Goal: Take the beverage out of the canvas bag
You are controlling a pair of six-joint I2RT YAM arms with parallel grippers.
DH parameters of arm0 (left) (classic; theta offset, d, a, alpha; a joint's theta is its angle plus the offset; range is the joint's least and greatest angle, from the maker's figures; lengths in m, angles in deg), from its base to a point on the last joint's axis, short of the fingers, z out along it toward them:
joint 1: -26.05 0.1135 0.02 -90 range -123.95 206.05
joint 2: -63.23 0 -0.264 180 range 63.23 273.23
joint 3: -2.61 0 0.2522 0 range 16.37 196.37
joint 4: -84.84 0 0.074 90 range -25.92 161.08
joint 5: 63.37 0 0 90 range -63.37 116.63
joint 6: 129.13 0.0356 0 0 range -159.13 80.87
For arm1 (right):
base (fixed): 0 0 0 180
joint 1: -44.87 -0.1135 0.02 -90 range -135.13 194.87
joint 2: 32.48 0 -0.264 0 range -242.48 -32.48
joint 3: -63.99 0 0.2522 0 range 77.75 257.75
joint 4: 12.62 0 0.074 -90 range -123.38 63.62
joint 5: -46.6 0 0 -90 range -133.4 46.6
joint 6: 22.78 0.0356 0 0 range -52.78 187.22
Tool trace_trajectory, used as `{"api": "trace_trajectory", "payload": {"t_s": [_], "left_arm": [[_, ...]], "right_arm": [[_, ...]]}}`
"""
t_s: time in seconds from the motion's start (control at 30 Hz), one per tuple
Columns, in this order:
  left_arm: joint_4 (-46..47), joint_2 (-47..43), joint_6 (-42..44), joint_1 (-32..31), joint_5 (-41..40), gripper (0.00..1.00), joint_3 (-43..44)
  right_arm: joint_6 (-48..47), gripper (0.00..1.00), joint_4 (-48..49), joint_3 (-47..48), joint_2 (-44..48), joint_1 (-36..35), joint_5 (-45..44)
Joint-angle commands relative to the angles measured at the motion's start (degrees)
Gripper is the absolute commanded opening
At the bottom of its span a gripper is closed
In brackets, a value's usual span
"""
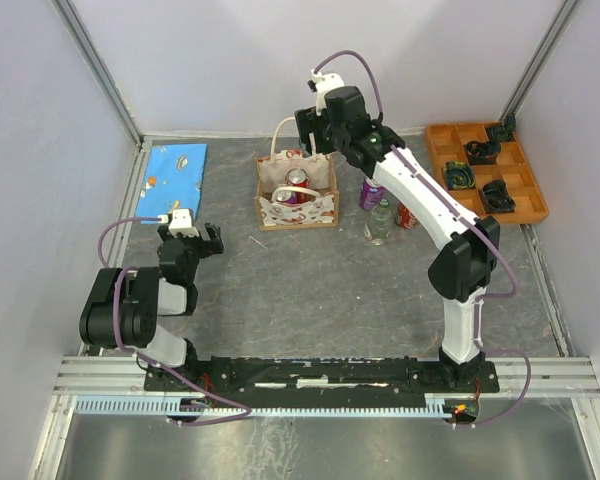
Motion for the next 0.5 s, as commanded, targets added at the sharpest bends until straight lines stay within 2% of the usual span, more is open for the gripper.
{"api": "trace_trajectory", "payload": {"t_s": [0.0,0.2,0.37,0.47], "left_arm": [[1.97,-0.33,2.45,-0.25,-0.44,0.99,1.26],[1.98,-0.32,2.45,-0.21,-0.4,0.99,1.24],[1.95,-0.32,2.46,-0.18,-0.45,0.99,1.29],[1.96,-0.3,2.45,-0.17,-0.4,0.99,1.28]], "right_arm": [[1.66,0.83,1.93,0.34,-1.64,-0.55,5.57],[2.02,0.81,3.86,-1.41,-3.23,-2.1,11.91],[4.33,0.84,2.75,0.11,-7.73,-3.33,12.64],[5.12,0.87,1.83,1.51,-9.88,-4.53,9.21]]}}
